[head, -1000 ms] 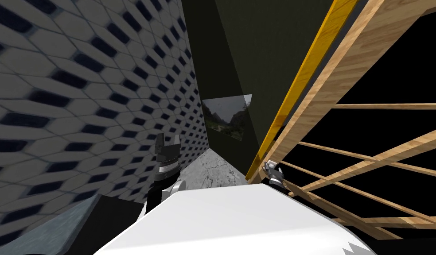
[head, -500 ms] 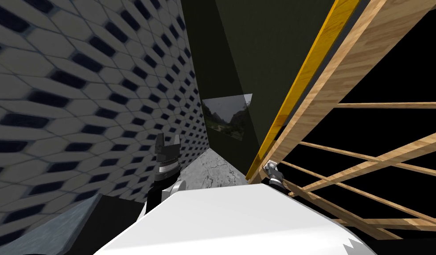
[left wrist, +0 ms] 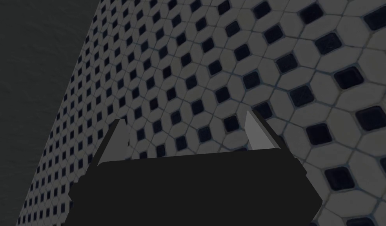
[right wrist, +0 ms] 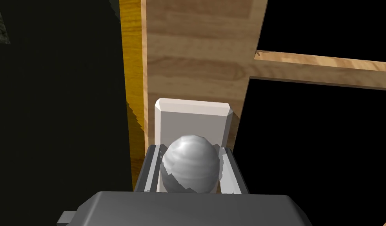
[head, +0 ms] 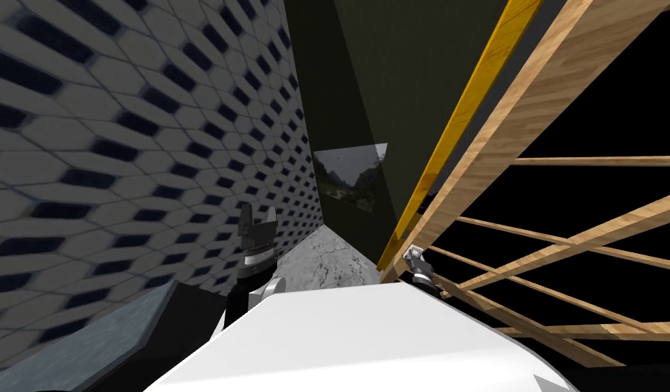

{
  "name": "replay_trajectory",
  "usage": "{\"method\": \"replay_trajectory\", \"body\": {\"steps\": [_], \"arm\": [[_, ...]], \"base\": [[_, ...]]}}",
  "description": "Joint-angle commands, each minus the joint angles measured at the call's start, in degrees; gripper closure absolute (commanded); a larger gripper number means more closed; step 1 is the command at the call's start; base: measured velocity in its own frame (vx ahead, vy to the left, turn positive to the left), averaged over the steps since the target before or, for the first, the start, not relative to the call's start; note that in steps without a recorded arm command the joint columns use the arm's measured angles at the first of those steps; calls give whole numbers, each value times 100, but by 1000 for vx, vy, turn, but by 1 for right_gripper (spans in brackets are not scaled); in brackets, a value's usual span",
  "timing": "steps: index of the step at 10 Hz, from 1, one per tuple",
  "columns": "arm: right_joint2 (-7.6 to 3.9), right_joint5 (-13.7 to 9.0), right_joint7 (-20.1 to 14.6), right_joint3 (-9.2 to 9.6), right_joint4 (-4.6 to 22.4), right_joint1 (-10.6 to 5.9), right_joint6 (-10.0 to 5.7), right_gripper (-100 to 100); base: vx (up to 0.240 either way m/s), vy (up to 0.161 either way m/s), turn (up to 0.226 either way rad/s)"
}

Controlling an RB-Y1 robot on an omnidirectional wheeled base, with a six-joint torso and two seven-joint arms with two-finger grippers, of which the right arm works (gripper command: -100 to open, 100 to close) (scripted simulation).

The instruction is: Pull the door open

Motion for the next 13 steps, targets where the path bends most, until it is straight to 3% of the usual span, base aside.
{"method": "replay_trajectory", "body": {"steps": [1,4,6,7,13], "arm": [[-38,65,-95,117,-16,18,14,100],[-128,237,-302,410,-152,94,17,100],[-130,250,-321,425,-82,72,-17,100],[-177,335,-430,577,-123,131,-49,100],[-394,601,-770,1033,-325,316,-185,100]], "base": [[-238,38,74],[-267,54,71],[-192,32,30],[-181,1,73],[-233,12,61]]}}
